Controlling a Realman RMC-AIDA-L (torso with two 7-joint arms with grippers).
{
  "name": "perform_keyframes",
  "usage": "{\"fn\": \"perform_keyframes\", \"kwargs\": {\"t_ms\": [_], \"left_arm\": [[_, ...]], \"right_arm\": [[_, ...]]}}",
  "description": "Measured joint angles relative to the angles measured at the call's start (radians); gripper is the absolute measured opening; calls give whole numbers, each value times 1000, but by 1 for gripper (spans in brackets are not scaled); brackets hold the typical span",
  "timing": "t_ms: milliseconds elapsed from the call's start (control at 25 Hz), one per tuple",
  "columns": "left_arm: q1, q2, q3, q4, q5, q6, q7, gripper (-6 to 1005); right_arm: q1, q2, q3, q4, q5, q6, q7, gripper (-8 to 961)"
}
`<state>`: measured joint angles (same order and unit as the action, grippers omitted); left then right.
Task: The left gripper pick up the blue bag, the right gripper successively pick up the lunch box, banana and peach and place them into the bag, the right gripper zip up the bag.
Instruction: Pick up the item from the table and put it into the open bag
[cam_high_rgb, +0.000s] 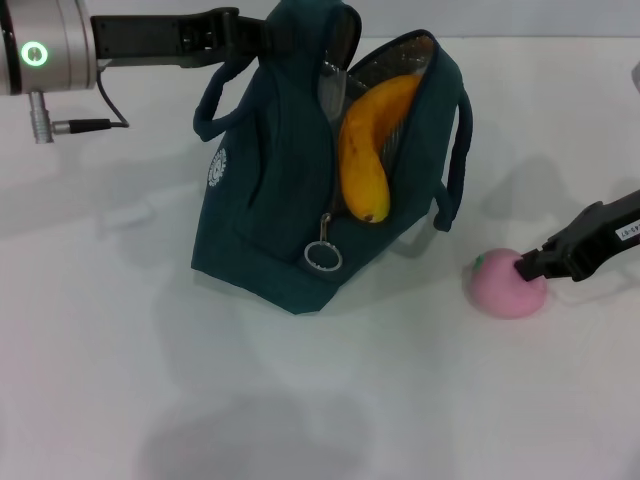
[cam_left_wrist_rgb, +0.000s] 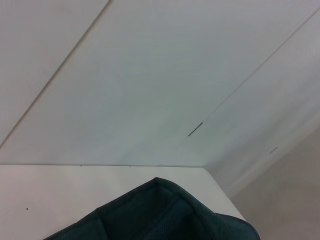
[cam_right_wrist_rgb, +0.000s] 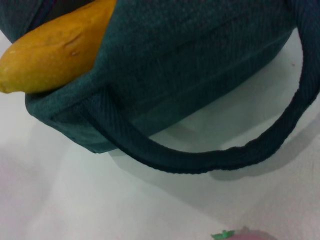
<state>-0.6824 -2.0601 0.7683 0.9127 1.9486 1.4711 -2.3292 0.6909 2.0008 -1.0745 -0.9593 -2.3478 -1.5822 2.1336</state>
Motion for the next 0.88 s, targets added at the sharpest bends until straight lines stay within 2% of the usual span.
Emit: {"fn": "perform_keyframes", "kwargs": {"t_ms": [80,240,400,600,720,880], "left_arm": [[0,-1,0,0,-1,0,0,49],[3,-2,0,0,-4,0,0,50],[5,-2,0,0,-4,0,1,50],[6,-4,1,0,-1,0,0,50],[7,-5,1,0,0,0,-2,50],[6,-11,4,0,-1,8,-6,49]], "right_arm": [[0,0,0,2,0,0,-1,58],[0,1,8,3,7,-14,-1,27],[0,-5,70,-16,57,-97,-3,22],[-9,-40,197,-37,201,-256,-19,26],[-12,-76,272,-28,332,-362,-21,29],[-8,-103,329,-27,479,-406,-17,32]]}}
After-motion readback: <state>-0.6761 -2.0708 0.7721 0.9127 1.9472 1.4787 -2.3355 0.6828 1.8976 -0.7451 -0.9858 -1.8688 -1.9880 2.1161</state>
